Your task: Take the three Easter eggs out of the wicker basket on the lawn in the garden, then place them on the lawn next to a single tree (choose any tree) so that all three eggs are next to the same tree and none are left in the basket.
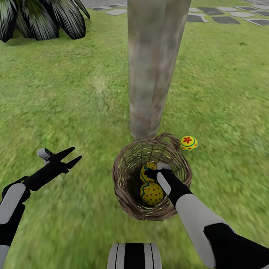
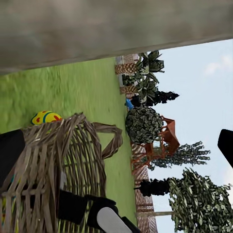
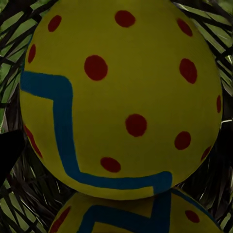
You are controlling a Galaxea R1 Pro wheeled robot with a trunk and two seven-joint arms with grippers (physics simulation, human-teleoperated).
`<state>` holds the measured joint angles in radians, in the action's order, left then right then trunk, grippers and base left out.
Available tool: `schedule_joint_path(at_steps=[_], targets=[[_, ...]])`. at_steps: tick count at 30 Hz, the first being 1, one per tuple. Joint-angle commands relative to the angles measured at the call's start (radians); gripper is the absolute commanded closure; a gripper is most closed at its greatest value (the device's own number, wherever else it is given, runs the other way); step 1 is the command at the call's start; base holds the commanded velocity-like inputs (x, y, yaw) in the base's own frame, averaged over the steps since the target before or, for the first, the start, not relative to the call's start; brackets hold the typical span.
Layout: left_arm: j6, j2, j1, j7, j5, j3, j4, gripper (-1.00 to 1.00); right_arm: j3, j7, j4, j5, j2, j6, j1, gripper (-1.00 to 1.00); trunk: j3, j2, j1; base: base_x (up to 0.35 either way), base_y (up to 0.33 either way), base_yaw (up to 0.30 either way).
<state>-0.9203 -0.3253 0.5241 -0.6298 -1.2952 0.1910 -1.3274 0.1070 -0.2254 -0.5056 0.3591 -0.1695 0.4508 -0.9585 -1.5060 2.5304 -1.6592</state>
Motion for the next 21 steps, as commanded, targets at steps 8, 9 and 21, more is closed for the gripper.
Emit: schedule_joint_path(at_steps=[8,9,21], targets=[[-0.005,0.000,0.000,-0.002,0.000,0.001,0.001,-1.00,0.007,-0.009,-0.010,0.011,0.001,0.003,0.000,-1.00,-0.016,0.001,-0.002,0.000,0.000,0.000],[-0.005,0.000,0.000,-0.002,0.000,0.001,0.001,-1.00,0.007,-0.009,-0.010,0.011,0.001,0.003,0.000,-1.00,-0.020,0.001,-0.002,0.000,0.000,0.000],[-0.005,0.000,0.000,-0.003,0.001,0.001,0.002,-1.00,0.007,-0.010,-0.024,0.011,0.001,0.003,0.000,-1.00,-0.039,0.003,-0.004,0.000,0.000,0.000]])
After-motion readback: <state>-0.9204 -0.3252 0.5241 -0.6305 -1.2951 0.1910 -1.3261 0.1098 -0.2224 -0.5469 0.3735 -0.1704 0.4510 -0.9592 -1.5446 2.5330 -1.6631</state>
